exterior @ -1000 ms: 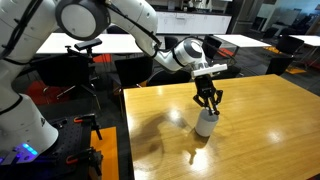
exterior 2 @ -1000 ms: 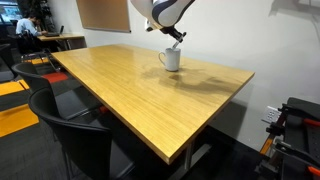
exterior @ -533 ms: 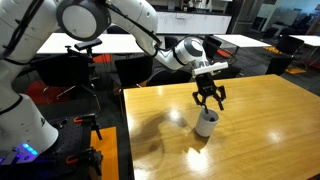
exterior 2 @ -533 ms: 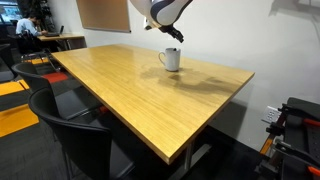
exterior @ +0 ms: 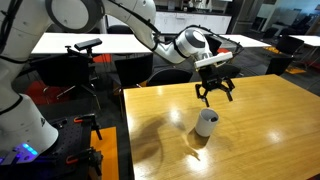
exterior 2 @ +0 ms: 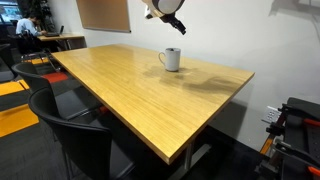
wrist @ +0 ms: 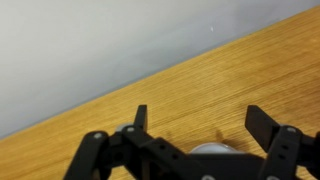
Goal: Put the marker in the cup
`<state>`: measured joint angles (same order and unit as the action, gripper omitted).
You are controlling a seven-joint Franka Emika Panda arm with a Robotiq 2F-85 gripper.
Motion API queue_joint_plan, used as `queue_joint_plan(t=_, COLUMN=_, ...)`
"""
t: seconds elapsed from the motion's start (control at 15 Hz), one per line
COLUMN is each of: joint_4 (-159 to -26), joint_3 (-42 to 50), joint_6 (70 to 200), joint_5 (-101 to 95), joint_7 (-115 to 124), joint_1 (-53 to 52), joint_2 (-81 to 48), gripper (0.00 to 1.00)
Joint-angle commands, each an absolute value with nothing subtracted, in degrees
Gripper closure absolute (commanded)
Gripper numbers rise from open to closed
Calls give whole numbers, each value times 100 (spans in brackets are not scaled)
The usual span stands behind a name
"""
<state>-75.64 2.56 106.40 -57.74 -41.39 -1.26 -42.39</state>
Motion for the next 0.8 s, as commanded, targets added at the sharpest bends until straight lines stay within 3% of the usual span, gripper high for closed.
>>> queue_joint_plan(t=0.0, joint_4=-8358, joint_3=238, joint_6=10701, joint_5=-5742, joint_7=-3482, joint_1=-77, joint_2=-3433, gripper=0)
queue_joint_plan(t=0.73, joint_4=-10378, joint_3=104, joint_6=11617, joint_5=-4203, joint_7=-1400, joint_1=315, joint_2=-1563, gripper=0)
